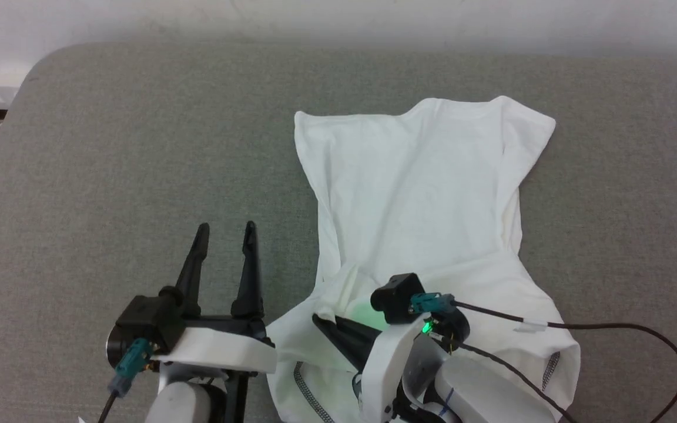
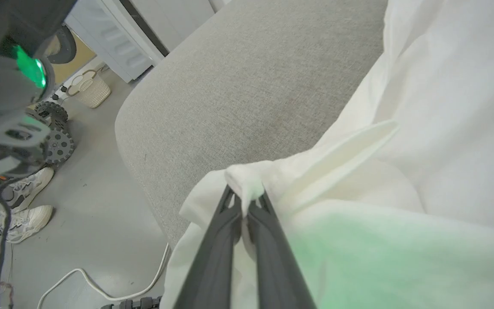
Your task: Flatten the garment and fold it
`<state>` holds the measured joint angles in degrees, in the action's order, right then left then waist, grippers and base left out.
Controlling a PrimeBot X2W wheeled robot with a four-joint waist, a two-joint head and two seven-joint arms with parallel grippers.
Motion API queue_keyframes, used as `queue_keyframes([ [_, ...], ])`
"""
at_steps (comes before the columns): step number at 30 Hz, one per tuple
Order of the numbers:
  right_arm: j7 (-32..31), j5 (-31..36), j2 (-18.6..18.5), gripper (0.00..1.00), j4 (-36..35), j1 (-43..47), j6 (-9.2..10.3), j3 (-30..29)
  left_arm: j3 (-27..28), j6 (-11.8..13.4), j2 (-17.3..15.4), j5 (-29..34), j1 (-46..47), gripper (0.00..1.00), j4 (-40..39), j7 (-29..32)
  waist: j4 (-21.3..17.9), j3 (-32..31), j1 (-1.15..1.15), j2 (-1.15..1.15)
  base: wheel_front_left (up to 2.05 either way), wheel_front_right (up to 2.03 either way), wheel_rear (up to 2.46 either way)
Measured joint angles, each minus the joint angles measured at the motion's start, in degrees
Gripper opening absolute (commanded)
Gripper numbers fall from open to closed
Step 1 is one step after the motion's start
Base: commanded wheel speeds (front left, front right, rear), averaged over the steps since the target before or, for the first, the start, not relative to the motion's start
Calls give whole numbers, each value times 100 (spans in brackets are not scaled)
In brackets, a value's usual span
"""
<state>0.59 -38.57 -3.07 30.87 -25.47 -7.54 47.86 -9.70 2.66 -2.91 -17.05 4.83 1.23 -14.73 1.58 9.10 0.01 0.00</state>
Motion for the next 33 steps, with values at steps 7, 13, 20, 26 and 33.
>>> queue_keyframes([
  [7, 765, -225, 4, 100, 315, -268, 0, 454, 2, 52, 0, -13, 25, 100, 57, 0, -32, 3, 0, 0, 0, 0, 0],
  [13, 1347, 110, 13, 100, 288, -410, 0, 187, 115, 92, 0, -13, -11, 100, 130, 0, -108, -178, 0, 0, 0, 0, 0],
  [20, 1415, 1308, -12, 100, -570, 23, 0, -1613, 280, 149, 0, -11, -229, 100, 156, 0, -253, -468, -1, 0, 0, 0, 0],
  [26, 1414, 2011, -155, 100, -1421, 1020, 0, -2985, 406, 252, 1, -11, -386, 100, 157, 0, -446, -635, -1, 0, 0, 0, 0],
  [33, 1198, 2279, -218, 100, -2328, 1794, 0, -4265, 626, 296, -2, 19, -365, 100, 116, 0, -694, -586, -1, 0, 0, 0, 0],
])
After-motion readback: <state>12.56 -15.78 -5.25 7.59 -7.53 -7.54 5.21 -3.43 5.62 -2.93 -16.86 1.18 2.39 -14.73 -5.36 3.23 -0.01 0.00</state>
